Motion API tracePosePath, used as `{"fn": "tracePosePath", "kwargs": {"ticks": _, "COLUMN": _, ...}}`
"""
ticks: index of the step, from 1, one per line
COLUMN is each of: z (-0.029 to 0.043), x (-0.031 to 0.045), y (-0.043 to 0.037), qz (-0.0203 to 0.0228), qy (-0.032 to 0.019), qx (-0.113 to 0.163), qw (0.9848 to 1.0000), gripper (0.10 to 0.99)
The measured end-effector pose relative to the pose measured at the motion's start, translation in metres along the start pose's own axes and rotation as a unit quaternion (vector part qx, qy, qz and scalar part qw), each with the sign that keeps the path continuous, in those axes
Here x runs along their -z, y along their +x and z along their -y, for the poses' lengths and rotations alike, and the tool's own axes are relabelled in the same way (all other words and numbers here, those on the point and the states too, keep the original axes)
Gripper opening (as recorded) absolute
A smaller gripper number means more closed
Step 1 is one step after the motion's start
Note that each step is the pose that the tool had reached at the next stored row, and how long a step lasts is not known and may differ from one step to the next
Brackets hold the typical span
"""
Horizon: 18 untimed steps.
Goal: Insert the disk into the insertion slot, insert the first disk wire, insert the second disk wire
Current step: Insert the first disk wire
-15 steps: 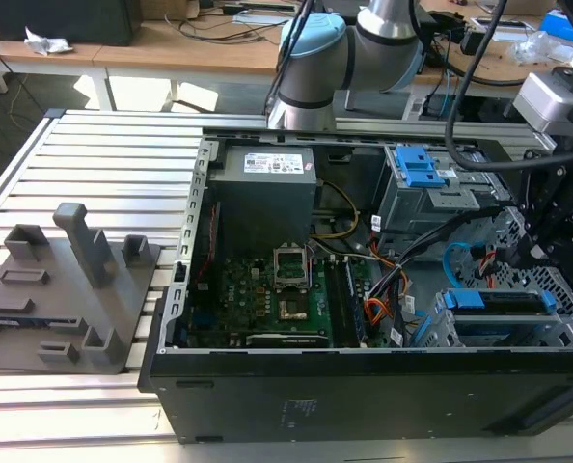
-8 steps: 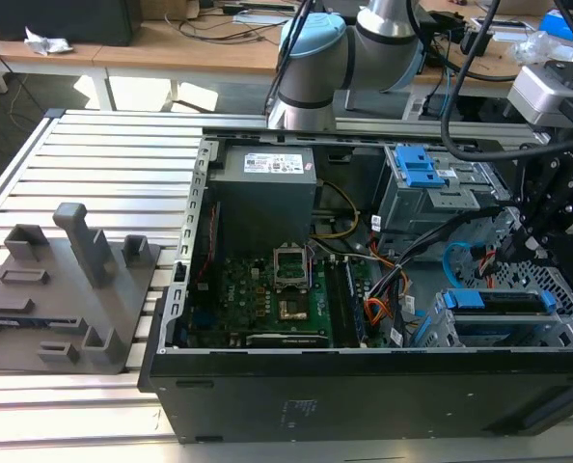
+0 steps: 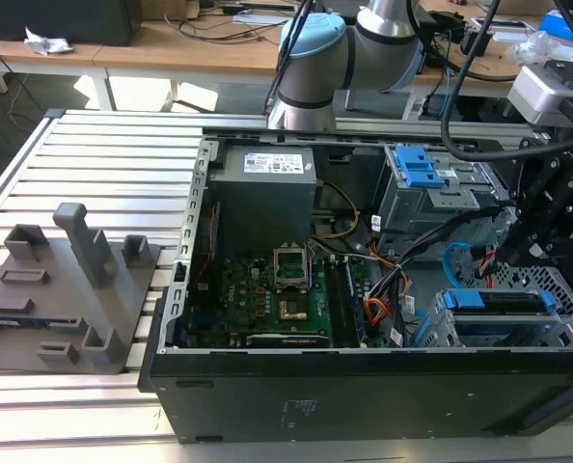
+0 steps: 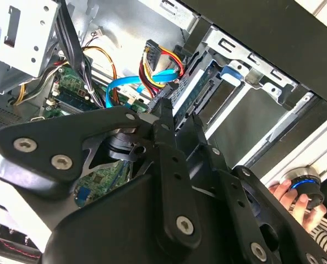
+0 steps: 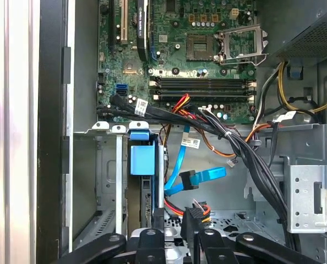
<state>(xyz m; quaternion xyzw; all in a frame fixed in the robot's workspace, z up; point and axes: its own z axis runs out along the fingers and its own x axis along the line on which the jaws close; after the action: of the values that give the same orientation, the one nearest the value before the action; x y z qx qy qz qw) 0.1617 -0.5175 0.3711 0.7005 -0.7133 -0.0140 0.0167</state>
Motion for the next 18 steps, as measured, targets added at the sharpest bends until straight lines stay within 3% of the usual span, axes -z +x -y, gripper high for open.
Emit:
{"fn": "tracePosePath", "kwargs": {"ticks": 4, "z": 0.0011, "x": 0.0001, "y": -0.0094, "qz": 0.0000, "qy": 0.0000, "qx": 0.000, "qw": 1.0000, "gripper": 0.302}}
{"fn": "tracePosePath", "kwargs": {"ticks": 7, "z": 0.0057, "x": -0.0005, "y": -0.0151, "qz": -0.0003, "qy": 0.0000, "qx": -0.001, "qw": 1.0000, "gripper": 0.302}}
{"fn": "tracePosePath", "kwargs": {"ticks": 11, "z": 0.0078, "x": -0.0052, "y": -0.0162, "qz": -0.0003, "qy": -0.0001, "qx": -0.016, "qw": 0.9999, "gripper": 0.302}}
{"fn": "tracePosePath", "kwargs": {"ticks": 18, "z": 0.0080, "x": -0.0117, "y": -0.0163, "qz": -0.0113, "qy": 0.0002, "qx": -0.057, "qw": 0.9983, "gripper": 0.302}}
